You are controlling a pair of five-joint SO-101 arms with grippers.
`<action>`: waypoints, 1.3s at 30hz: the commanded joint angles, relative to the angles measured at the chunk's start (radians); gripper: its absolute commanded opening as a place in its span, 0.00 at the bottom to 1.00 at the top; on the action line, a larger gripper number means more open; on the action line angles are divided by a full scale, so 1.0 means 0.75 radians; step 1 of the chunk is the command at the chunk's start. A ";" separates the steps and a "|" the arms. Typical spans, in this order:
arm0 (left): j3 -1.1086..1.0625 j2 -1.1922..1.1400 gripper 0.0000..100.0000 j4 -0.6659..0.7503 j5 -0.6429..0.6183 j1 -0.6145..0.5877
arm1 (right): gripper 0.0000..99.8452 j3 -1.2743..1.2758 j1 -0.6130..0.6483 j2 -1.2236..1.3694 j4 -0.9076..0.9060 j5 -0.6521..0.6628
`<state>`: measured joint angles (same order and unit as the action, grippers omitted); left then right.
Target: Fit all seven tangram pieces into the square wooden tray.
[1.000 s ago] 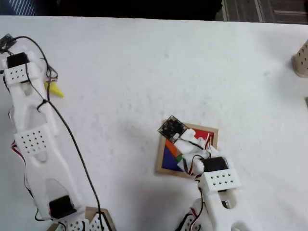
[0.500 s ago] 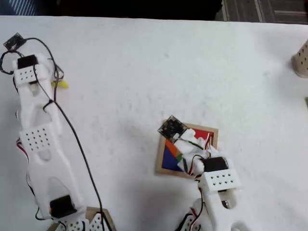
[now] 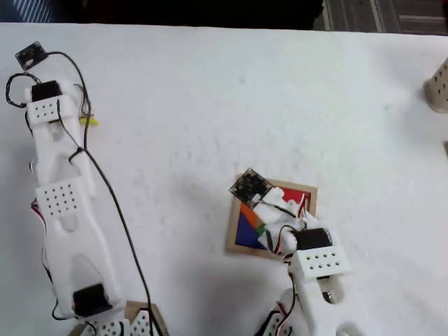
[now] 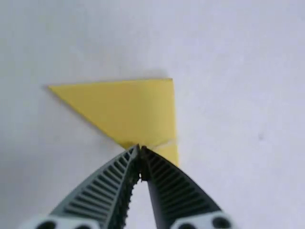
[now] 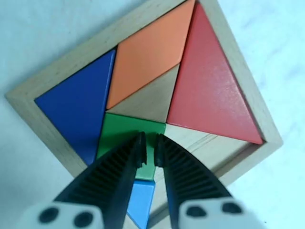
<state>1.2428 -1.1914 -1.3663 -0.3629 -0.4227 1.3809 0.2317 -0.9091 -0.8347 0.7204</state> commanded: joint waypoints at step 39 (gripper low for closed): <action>-0.063 0.075 0.02 -0.563 0.102 -0.101 | 0.04 -0.002 0.005 -0.011 -0.015 0.047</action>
<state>1.1953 -1.1884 -1.7530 -0.3322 -0.4519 1.3809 0.2317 -0.9076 -0.8347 0.7419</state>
